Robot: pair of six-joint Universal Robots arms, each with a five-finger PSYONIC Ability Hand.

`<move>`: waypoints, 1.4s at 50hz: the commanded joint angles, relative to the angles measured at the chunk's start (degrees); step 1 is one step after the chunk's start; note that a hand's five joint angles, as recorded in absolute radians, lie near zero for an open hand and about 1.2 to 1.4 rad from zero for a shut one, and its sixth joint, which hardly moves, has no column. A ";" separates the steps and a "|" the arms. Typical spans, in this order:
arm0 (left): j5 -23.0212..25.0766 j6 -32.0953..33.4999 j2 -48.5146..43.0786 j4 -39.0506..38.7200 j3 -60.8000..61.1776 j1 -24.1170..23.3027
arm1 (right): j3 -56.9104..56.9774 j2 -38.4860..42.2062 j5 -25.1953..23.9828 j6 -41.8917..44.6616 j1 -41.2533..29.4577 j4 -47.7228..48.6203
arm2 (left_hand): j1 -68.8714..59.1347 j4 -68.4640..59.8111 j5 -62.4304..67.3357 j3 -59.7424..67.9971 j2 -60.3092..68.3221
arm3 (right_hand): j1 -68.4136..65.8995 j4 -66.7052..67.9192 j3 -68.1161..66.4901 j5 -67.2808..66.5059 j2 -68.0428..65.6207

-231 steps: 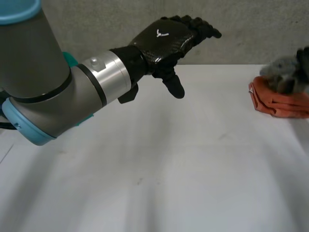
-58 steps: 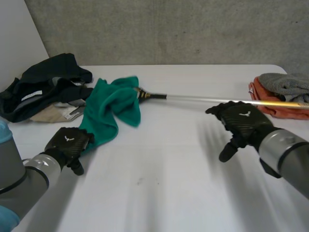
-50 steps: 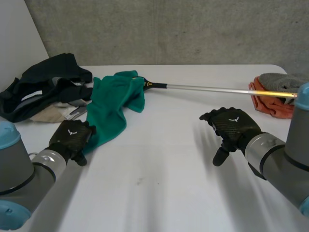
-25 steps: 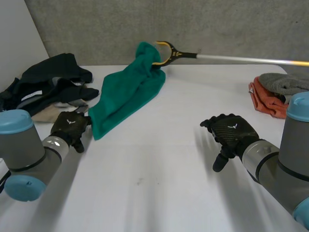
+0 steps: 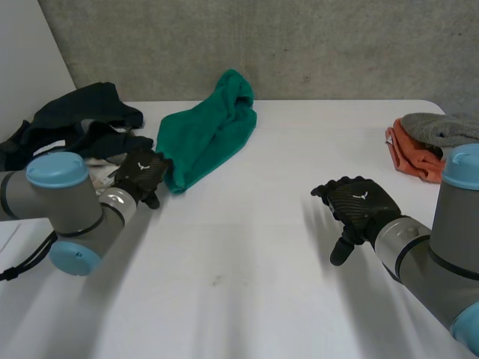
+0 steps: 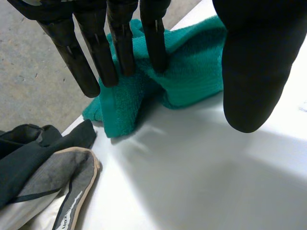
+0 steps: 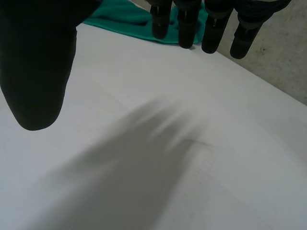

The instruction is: Fold the laundry.

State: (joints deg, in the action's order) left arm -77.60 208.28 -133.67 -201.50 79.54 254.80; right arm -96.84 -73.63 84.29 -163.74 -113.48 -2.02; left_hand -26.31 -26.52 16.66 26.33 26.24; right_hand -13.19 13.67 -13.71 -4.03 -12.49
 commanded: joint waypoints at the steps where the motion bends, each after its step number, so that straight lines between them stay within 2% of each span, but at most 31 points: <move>1: -0.53 0.02 2.62 -0.56 0.00 -1.67 | -0.37 0.51 0.00 0.70 0.01 0.00 | -12.17 -11.96 11.81 12.15 12.24 | -3.62 3.14 -3.11 -2.78 -4.32; 7: -1.06 -0.24 10.00 -0.65 3.77 -1.32 | -0.19 0.42 -0.09 0.70 0.01 0.44 | -10.66 -10.44 10.30 10.64 10.73 | -3.62 3.14 -3.11 -2.78 -4.32; 13: -0.53 0.20 11.24 -0.82 5.89 -1.67 | -0.10 0.42 0.00 0.70 -0.08 0.44 | -6.79 -6.58 6.44 6.77 6.86 | -3.62 3.14 -3.11 -2.78 -4.32; 18: -0.53 0.29 9.06 -0.82 4.93 -1.94 | -0.36 0.42 0.00 0.70 -0.17 0.44 | -1.58 -1.37 1.22 1.56 1.65 | -3.62 3.14 -3.11 -2.78 -4.32; 23: -0.45 1.95 4.22 -0.30 1.94 -1.76 | -0.45 0.51 0.00 0.70 -0.08 0.44 | -1.57 -1.36 1.21 1.55 1.64 | -3.62 3.14 -3.11 -2.78 -4.32; 33: -1.32 12.93 -0.97 -0.03 -1.67 -1.15 | -0.45 0.51 -0.09 0.79 0.01 0.87 | -1.74 -1.53 1.38 1.72 1.81 | -3.62 3.14 -3.11 -2.78 -4.32; 44: -1.33 14.08 -6.16 -0.03 -8.08 -0.88 | -0.37 1.83 -0.09 0.79 0.01 1.23 | -3.08 -2.87 2.73 3.06 3.15 | -3.62 3.14 -3.11 -2.78 -4.32; 48: -1.33 14.43 -8.97 0.23 -11.42 -0.88 | -0.37 1.83 -0.09 0.79 0.01 1.23 | -8.11 -7.90 7.76 8.09 8.18 | -3.62 3.14 -3.11 -2.78 -4.32; 52: -1.33 15.40 -10.99 0.41 -14.50 -0.62 | -0.10 1.83 -0.09 0.79 0.10 1.23 | -37.99 -37.77 37.63 37.97 38.06 | -3.62 3.14 -3.11 -2.78 -4.32; 53: -1.41 15.66 -11.69 0.50 -15.89 0.08 | 0.07 1.74 -0.18 0.79 0.01 1.23 | -53.53 -53.32 53.18 53.52 53.61 | -3.62 3.14 -3.11 -2.78 -4.32; 57: -1.33 15.75 -11.96 1.20 -18.28 2.45 | 0.42 1.74 -0.18 0.79 0.10 1.14 | -53.69 -53.48 53.34 53.67 53.76 | -3.62 3.14 -3.11 -2.78 -4.32; 61: -1.24 15.14 -10.91 3.65 -18.46 2.20 | 0.86 1.48 -0.18 0.88 0.18 1.14 | -53.69 -53.48 53.34 53.67 53.76 | -3.79 3.31 -3.27 -2.95 -4.49; 64: -1.24 13.48 -4.34 6.38 -17.14 1.67 | 1.74 1.13 0.00 0.88 0.27 0.88 | -53.69 -53.48 53.34 53.67 53.76 | -3.62 3.14 -3.11 -2.78 -4.32; 66: -1.24 11.02 0.14 7.17 -15.57 0.88 | 2.27 0.95 0.00 0.96 0.45 0.61 | -53.69 -53.48 53.34 53.67 53.76 | -3.62 3.14 -3.11 -2.78 -4.32; 70: -1.06 -0.03 12.08 8.40 -11.79 -1.67 | 4.72 0.60 0.00 0.88 3.43 0.52 | -53.69 -53.48 53.34 53.67 53.76 | -2.95 2.47 -2.44 -2.11 -3.65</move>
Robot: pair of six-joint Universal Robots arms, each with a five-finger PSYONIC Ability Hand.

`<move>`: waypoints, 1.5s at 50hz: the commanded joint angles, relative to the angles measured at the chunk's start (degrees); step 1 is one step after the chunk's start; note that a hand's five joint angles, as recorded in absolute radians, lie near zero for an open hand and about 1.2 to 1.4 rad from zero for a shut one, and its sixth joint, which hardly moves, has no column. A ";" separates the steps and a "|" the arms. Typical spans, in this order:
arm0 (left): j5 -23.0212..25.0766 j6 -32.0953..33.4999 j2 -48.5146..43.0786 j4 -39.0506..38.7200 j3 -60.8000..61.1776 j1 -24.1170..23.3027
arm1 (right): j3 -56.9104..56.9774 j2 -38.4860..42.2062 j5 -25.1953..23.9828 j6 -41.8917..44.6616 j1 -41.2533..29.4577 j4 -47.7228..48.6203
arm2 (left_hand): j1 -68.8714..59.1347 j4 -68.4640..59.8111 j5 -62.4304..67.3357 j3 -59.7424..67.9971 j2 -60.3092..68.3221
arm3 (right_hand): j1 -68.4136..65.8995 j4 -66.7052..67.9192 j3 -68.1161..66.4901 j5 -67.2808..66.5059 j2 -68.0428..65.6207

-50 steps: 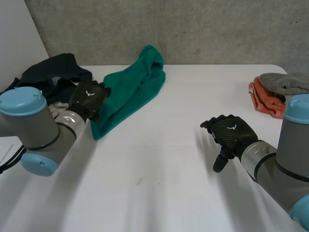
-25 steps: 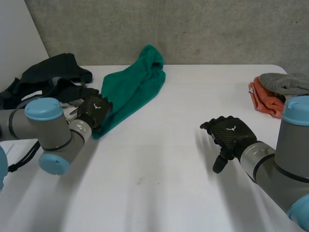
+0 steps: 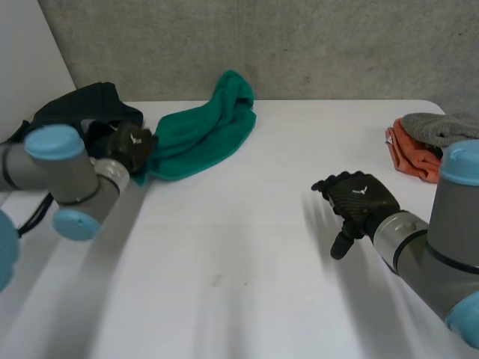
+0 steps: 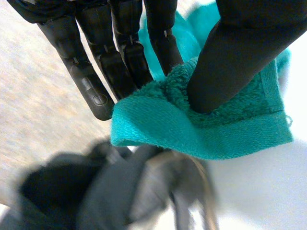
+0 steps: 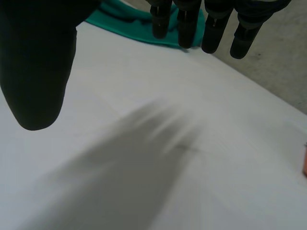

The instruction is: Fold the laundry.

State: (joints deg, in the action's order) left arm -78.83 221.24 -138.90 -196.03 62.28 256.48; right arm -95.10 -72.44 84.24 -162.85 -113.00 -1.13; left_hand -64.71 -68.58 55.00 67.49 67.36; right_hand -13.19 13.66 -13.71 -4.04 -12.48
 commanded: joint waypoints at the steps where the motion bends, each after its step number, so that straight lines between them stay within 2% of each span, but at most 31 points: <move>1: 0.17 -14.85 19.44 3.11 6.00 -3.70 | 3.52 -0.59 -0.04 -0.19 3.57 -0.36 | -15.29 -11.42 15.00 12.51 12.64 | -2.45 1.98 -1.93 -1.60 -3.16; 4: 0.34 -20.64 28.03 4.16 8.19 -4.76 | 6.23 -0.51 -0.57 -0.80 5.76 -0.36 | -15.29 -11.42 15.00 12.51 12.64 | 2.56 -3.04 3.08 3.42 1.86; 8: 0.61 -24.44 36.13 5.66 10.83 -5.29 | 10.62 0.89 -1.79 -2.29 5.69 0.34 | -15.29 -11.42 15.00 12.51 12.64 | 3.19 -3.66 3.71 4.04 2.48; 11: 0.52 -25.06 39.66 6.63 11.89 -5.90 | 14.14 4.58 -2.15 -4.84 5.51 1.74 | -15.29 -11.42 15.00 12.51 12.64 | 3.19 -3.66 3.71 4.04 2.48; 15: 0.52 -25.06 44.59 7.86 13.30 -9.06 | 22.31 12.31 -2.41 -13.79 4.55 4.21 | -15.29 -11.42 15.00 12.51 12.64 | 3.19 -3.66 3.71 4.04 2.48; 19: 0.43 -24.98 47.84 9.09 14.09 -13.45 | 31.53 20.03 -3.99 -21.35 0.95 4.47 | -15.29 -11.42 15.00 12.51 12.64 | 3.19 -3.66 3.71 4.04 2.48; 23: 0.34 -24.98 49.95 10.40 15.05 -16.26 | 38.56 27.68 -5.75 -24.70 -4.13 4.65 | -15.29 -11.42 15.00 12.51 12.64 | 3.19 -3.66 3.71 4.04 2.48; 34: -0.10 -24.98 55.67 11.20 18.22 -19.61 | 51.33 40.27 -6.45 -31.91 -13.47 5.97 | -15.29 -11.42 15.00 12.51 12.64 | 3.19 -3.66 3.71 4.04 2.48; 35: -0.18 -24.98 56.37 11.11 18.57 -19.61 | 52.29 41.75 -7.24 -33.14 -14.43 5.97 | -15.29 -11.42 15.00 12.51 12.64 | -2.35 1.88 -1.84 -1.50 -3.06; 37: -0.18 -24.98 56.81 11.11 18.75 -19.61 | 52.65 42.73 -8.82 -34.38 -15.05 5.97 | -15.29 -11.42 15.00 12.51 12.64 | -26.04 25.57 -25.53 -25.19 -26.75; 39: -0.27 -24.98 57.07 11.02 18.75 -19.61 | 52.30 43.17 -9.97 -35.52 -15.15 6.14 | -15.29 -11.42 15.00 12.51 12.64 | -66.59 66.12 -66.08 -65.74 -67.30; 42: -0.27 -24.80 57.08 11.02 18.66 -19.53 | 52.13 42.48 -9.01 -35.96 -14.62 6.32 | -15.29 -11.42 15.00 12.51 12.64 | -66.81 66.34 -66.29 -65.96 -67.52; 44: -0.27 -24.80 57.25 10.94 18.49 -19.44 | 51.78 40.55 -6.20 -35.26 -13.48 6.67 | -15.29 -11.42 15.00 12.51 12.64 | -66.81 66.34 -66.29 -65.96 -67.52; 45: -0.36 -24.80 57.69 10.94 18.23 -18.92 | 50.64 37.93 -4.54 -34.56 -10.78 7.10 | -15.29 -11.42 15.00 12.51 12.64 | -66.81 66.34 -66.29 -65.96 -67.52; 48: -0.27 -24.80 58.13 10.85 17.96 -17.95 | 47.48 32.30 -3.73 -32.54 -4.36 7.81 | -15.29 -11.42 15.00 12.51 12.64 | -66.81 66.34 -66.29 -65.96 -67.52; 51: -0.10 -24.98 58.74 10.85 17.43 -15.49 | 41.16 20.63 -4.61 -25.89 2.59 8.86 | -15.29 -11.42 15.00 12.51 12.64 | -66.81 66.34 -66.29 -65.96 -67.52; 54: -0.01 -25.06 59.88 10.85 17.69 -13.38 | 37.72 14.89 -5.84 -20.08 3.31 9.04 | -15.29 -11.42 15.00 12.51 12.64 | -66.81 66.34 -66.29 -65.96 -67.52; 58: 0.16 -25.50 60.50 10.85 20.23 -7.77 | 31.75 6.81 -6.64 -7.79 4.01 8.87 | -15.29 -11.42 15.00 12.51 12.64 | -66.81 66.34 -66.29 -65.96 -67.52; 64: 0.61 -26.29 59.36 8.83 27.18 -1.60 | 26.03 -3.04 -6.63 -1.25 4.19 5.97 | -15.29 -11.42 15.00 12.51 12.64 | -66.81 66.34 -66.29 -65.96 -67.52; 69: 0.78 -27.70 50.68 2.60 34.91 -0.54 | 23.04 -3.59 -6.98 -0.81 4.02 -0.26 | -15.29 -11.42 15.00 12.51 12.64 | -66.81 66.34 -66.29 -65.96 -67.52; 75: 0.52 -27.44 35.74 -4.88 37.74 -1.42 | 17.85 4.41 -6.19 1.65 3.58 -4.76 | -15.29 -11.42 15.00 12.51 12.64 | -66.81 66.34 -66.29 -65.96 -67.52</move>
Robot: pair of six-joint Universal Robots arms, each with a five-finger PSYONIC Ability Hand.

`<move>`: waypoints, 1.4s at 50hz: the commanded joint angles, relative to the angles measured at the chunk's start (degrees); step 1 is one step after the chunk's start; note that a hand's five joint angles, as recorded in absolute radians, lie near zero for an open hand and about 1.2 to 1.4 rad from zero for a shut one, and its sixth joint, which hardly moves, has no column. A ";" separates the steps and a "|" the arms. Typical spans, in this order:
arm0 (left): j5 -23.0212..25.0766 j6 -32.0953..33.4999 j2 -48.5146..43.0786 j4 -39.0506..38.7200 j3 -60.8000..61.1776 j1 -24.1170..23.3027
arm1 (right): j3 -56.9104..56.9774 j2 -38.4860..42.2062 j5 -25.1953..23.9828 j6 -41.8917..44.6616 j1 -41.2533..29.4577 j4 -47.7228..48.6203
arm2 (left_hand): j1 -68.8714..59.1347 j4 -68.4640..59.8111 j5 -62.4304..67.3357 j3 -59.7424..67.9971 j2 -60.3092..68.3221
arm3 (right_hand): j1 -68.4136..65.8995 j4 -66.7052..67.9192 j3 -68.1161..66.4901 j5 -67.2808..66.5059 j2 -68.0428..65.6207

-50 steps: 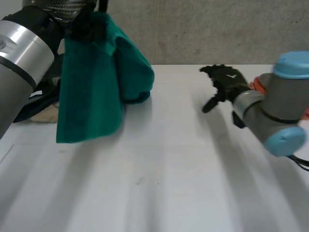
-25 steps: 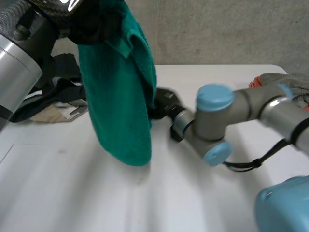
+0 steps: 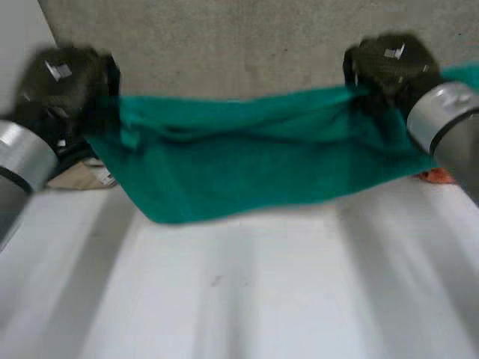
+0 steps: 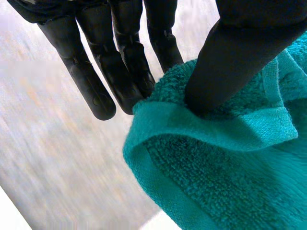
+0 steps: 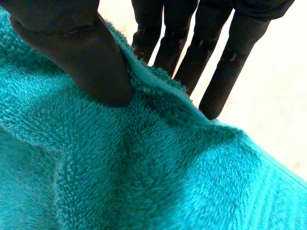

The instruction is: Fold the laundry.

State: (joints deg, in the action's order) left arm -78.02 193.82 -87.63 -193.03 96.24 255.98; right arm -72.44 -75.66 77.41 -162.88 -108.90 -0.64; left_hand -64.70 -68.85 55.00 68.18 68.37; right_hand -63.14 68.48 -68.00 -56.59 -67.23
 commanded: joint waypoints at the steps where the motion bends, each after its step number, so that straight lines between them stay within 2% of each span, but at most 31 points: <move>1: -0.29 0.07 -17.38 -8.32 3.52 -1.01 | -5.51 8.50 0.73 2.21 -0.53 -5.25 | -15.30 -11.15 15.00 11.82 11.63 | -16.86 11.52 -12.00 -13.41 -12.77; 5: 0.06 -0.20 -23.98 -8.77 0.36 -1.10 | -8.94 11.58 0.47 5.63 -0.26 -4.46 | -15.30 -11.15 15.00 11.82 11.63 | -16.86 11.52 -12.00 -13.41 -12.77; 6: 0.06 -0.37 -25.47 -8.77 -0.87 -1.27 | -9.46 13.33 0.47 7.03 -0.17 -3.85 | -15.30 -11.15 15.00 11.82 11.63 | -13.42 8.08 -8.56 -9.97 -9.33; 7: -0.03 -0.37 -25.92 -8.77 -1.31 -1.27 | -9.47 14.22 0.55 7.48 -0.17 -3.58 | -15.30 -11.15 15.00 11.82 11.63 | -1.90 -3.45 2.96 1.55 2.20; 8: -0.11 -0.37 -26.36 -8.77 -2.02 -1.36 | -9.47 15.71 0.64 8.44 -0.09 -3.14 | -15.30 -11.15 15.00 11.82 11.63 | 27.36 -32.70 32.22 30.81 31.45; 9: -0.12 -0.46 -26.54 -8.77 -2.28 -1.45 | -9.47 16.24 0.64 8.71 0.00 -3.14 | -15.30 -11.15 15.00 11.82 11.63 | 38.31 -43.65 43.17 41.76 42.41; 10: -0.12 -0.55 -26.54 -8.77 -2.55 -1.71 | -9.47 16.42 0.73 8.80 0.00 -3.05 | -15.30 -11.15 15.00 11.82 11.63 | 43.42 -48.76 48.27 46.87 47.51; 15: -0.20 -0.72 -25.40 -8.68 -2.81 -3.82 | -10.26 14.76 0.90 8.19 1.58 -2.96 | -15.30 -11.15 15.00 11.82 11.63 | 50.53 -55.87 55.38 53.98 54.62; 19: -0.20 -0.81 -20.92 -8.68 -1.32 -4.26 | -12.36 4.58 2.66 6.17 4.04 -4.01 | -15.30 -11.15 15.00 11.82 11.63 | 50.70 -56.04 55.56 54.15 54.80; 23: -0.03 -0.64 -17.14 -9.21 1.92 -4.26 | -16.84 -4.82 5.56 2.39 6.50 -5.15 | -15.30 -11.15 15.00 11.82 11.63 | 48.19 -53.53 53.04 51.64 52.28; 32: 0.06 -0.64 -13.00 -9.30 4.48 -4.18 | -28.18 -13.10 5.91 5.28 9.49 -14.83 | -15.30 -11.15 15.00 11.82 11.63 | 40.78 -46.12 45.64 44.23 44.87; 35: 0.06 -0.55 -12.91 -9.30 4.48 -4.17 | -33.10 -13.37 6.35 8.89 10.72 -11.76 | -15.30 -11.15 15.00 11.82 11.63 | 41.11 -46.46 45.97 44.56 45.21; 40: 0.06 -0.46 -12.91 -9.30 4.39 -4.26 | -35.75 -13.11 5.74 8.98 12.66 -0.78 | -15.30 -11.15 15.00 11.82 11.63 | 42.80 -48.14 47.65 46.25 46.89; 45: 0.06 -0.46 -12.74 -9.21 4.57 -4.26 | -30.49 -7.24 3.02 6.26 12.92 0.47 | -15.30 -11.15 15.00 11.82 11.63 | 41.29 -46.63 46.14 44.74 45.38; 50: 0.06 -0.46 -11.95 -9.29 5.10 -4.26 | -20.75 4.88 -0.49 -0.41 14.59 -8.12 | -15.30 -11.15 15.00 11.82 11.63 | 36.59 -41.93 41.45 40.04 40.68; 57: 0.06 -0.46 -12.65 -9.30 4.66 -3.38 | -12.55 14.48 -1.99 -4.20 15.21 -13.07 | -15.30 -11.15 15.00 11.82 11.63 | 31.87 -37.22 36.73 35.32 35.97; 61: 0.06 -0.29 -13.79 -10.08 3.43 -3.12 | -8.60 18.88 -1.91 -4.47 14.94 -12.98 | -15.30 -11.15 15.00 11.82 11.63 | 18.29 -23.64 23.15 21.74 22.39; 63: 0.06 -0.20 -15.63 -11.75 2.03 -3.03 | -6.31 20.38 -1.82 -4.56 14.86 -12.72 | -15.30 -11.15 15.00 11.82 11.63 | -15.09 9.74 -10.23 -11.64 -10.99; 68: -0.03 -0.02 -19.68 -16.06 -4.82 -2.86 | 1.06 20.29 -1.21 -4.38 14.07 -9.74 | -15.30 -11.15 15.00 11.82 11.63 | -16.86 11.52 -12.00 -13.41 -12.77; 70: -0.20 -0.11 -22.05 -18.52 -11.93 -2.51 | 5.02 18.54 -0.85 -4.21 12.93 -5.09 | -15.30 -11.15 15.00 11.82 11.63 | -16.86 11.52 -12.00 -13.41 -12.77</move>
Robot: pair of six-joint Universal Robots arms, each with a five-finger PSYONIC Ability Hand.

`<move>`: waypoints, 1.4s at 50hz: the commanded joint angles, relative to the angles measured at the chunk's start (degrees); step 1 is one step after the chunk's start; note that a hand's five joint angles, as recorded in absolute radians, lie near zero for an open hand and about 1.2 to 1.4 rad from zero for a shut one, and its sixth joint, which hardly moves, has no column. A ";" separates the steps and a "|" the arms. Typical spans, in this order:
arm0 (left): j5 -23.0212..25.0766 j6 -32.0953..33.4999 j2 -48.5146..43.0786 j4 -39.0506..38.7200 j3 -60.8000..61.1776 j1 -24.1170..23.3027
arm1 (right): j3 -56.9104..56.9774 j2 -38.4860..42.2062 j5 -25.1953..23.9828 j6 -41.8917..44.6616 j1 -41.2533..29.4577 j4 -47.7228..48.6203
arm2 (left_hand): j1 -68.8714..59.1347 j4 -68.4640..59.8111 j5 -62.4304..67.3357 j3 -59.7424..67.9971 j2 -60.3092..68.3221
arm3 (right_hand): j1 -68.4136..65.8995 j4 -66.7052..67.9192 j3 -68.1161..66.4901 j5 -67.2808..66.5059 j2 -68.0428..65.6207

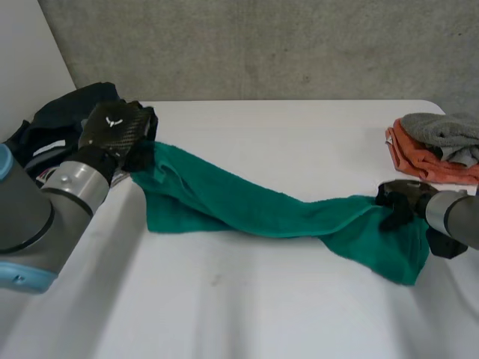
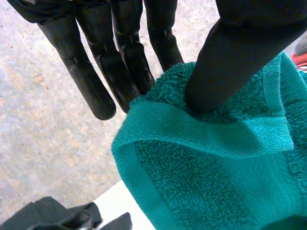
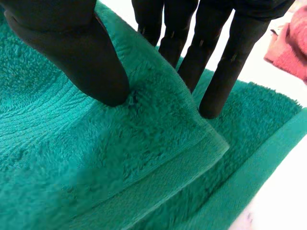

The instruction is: Fold the laundry.

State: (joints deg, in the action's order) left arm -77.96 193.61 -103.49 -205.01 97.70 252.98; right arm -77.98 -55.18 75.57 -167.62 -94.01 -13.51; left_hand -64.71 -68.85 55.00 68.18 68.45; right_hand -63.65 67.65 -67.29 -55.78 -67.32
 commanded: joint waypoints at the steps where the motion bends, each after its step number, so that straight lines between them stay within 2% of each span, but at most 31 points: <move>1: -0.35 -0.16 -6.98 -7.32 -16.37 0.58 | 11.88 -2.90 1.15 0.80 -2.23 9.80 | -15.29 -11.15 15.00 11.82 11.55 | -16.35 12.35 -12.71 -14.22 -12.68; 6: -1.32 -0.60 -11.55 -9.97 -36.58 2.68 | 17.16 -11.08 3.08 0.88 -2.58 24.21 | -15.29 -11.15 15.00 11.82 11.55 | -16.35 12.35 -12.71 -14.22 -12.68; 7: -2.02 -1.21 -13.30 -10.40 -42.71 3.73 | 17.51 -12.39 4.05 1.24 -2.67 29.98 | -15.29 -11.15 15.00 11.82 11.55 | -16.35 12.35 -12.71 -14.22 -12.68; 11: -5.61 -6.29 -17.96 -10.58 -53.81 5.32 | 16.73 -13.11 4.32 2.90 -3.19 41.17 | -15.29 -11.15 15.00 11.82 11.55 | -16.35 12.35 -12.71 -14.22 -12.68; 14: -6.86 -9.91 -18.50 -10.32 -55.95 6.11 | 16.37 -13.28 4.32 3.96 -3.19 41.47 | -15.29 -11.15 15.00 11.82 11.55 | -16.35 12.35 -12.71 -14.22 -12.68; 16: -6.95 -12.02 -18.50 -9.62 -54.99 6.64 | 15.41 -13.02 4.06 4.23 -3.37 40.33 | -15.29 -11.15 15.00 11.82 11.55 | -16.35 12.35 -12.71 -14.22 -12.68; 22: -6.51 -12.29 -18.32 -8.30 -44.90 6.12 | 11.37 -12.23 2.39 4.32 -3.90 36.11 | -15.29 -11.15 15.00 11.82 11.55 | -16.35 12.35 -12.71 -14.22 -12.68; 29: -3.52 -11.33 -17.62 -8.04 -27.67 4.98 | 7.67 -5.12 1.86 4.93 -5.21 28.03 | -15.29 -11.15 15.00 11.82 11.55 | -16.35 12.35 -12.71 -14.22 -12.68; 33: -3.08 -8.17 -17.88 -7.51 -18.62 4.36 | 5.57 -0.63 2.12 8.26 -6.97 21.70 | -15.29 -11.15 15.00 11.82 11.55 | -16.35 12.35 -12.71 -14.22 -12.68; 39: -3.08 3.51 -17.88 -6.19 -5.43 4.45 | -0.76 1.04 3.09 15.21 -8.91 16.50 | -15.29 -11.15 15.00 11.82 11.55 | -16.35 12.35 -12.71 -14.22 -12.68; 44: -3.08 12.04 -17.36 -6.10 -0.68 4.53 | -4.80 0.95 3.70 15.39 -9.35 16.77 | -14.48 -10.34 14.19 11.01 10.74 | -16.35 12.35 -12.71 -14.22 -12.68; 45: -3.08 13.27 -17.01 -6.10 -0.15 4.54 | -5.24 0.87 3.70 15.39 -9.43 16.77 | -7.15 -3.00 6.86 3.67 3.40 | -16.35 12.35 -12.71 -14.22 -12.68; 46: -3.17 15.03 -15.27 -5.84 0.82 4.71 | -6.12 0.78 3.70 15.39 -9.52 16.77 | 7.58 11.72 -7.87 -11.06 -11.33 | -16.35 12.35 -12.71 -14.22 -12.68; 47: -3.08 15.83 -13.86 -5.84 1.52 4.71 | -6.39 0.69 3.70 15.30 -9.52 16.85 | 14.22 18.37 -14.51 -17.70 -17.97 | -16.35 12.35 -12.71 -14.22 -12.68; 49: -2.82 17.23 -11.14 -5.75 3.53 4.62 | -7.18 -0.44 3.79 15.21 -9.61 16.94 | 24.66 28.80 -24.95 -28.13 -28.40 | -16.35 12.35 -12.71 -14.22 -12.68; 52: -2.47 17.51 -8.66 -5.75 5.39 4.45 | -7.97 -2.47 3.71 15.13 -9.61 16.94 | 30.25 34.40 -30.54 -33.73 -34.00 | -16.35 12.35 -12.71 -14.22 -12.68; 59: -2.02 17.86 -2.42 -5.40 11.01 4.27 | -9.56 -4.67 3.79 15.13 -9.35 18.08 | 28.26 32.40 -28.55 -31.73 -32.00 | -16.35 12.35 -12.71 -14.22 -12.68; 61: -2.11 17.86 -1.89 -4.96 12.50 4.18 | -9.64 -4.67 3.88 15.13 -9.26 18.17 | 23.41 27.55 -23.70 -26.88 -27.15 | -16.35 12.35 -12.71 -14.22 -12.68; 68: -2.11 17.86 -3.11 -2.50 13.48 4.53 | -9.73 -4.67 3.88 15.13 -9.17 18.17 | 22.19 26.34 -22.48 -25.67 -25.94 | -16.35 12.35 -12.71 -14.22 -12.68; 70: -2.11 17.94 -5.83 -2.50 12.87 5.15 | -9.91 -4.67 3.79 15.13 -9.17 18.26 | 22.20 26.34 -22.49 -25.67 -25.94 | -16.35 12.35 -12.71 -14.22 -12.68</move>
State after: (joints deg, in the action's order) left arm -79.99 211.47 -105.55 -208.61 111.13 257.34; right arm -87.76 -60.00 79.43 -152.51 -103.20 4.71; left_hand -36.61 -36.73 26.65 36.55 36.54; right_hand -63.65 68.53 -68.08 -57.22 -67.32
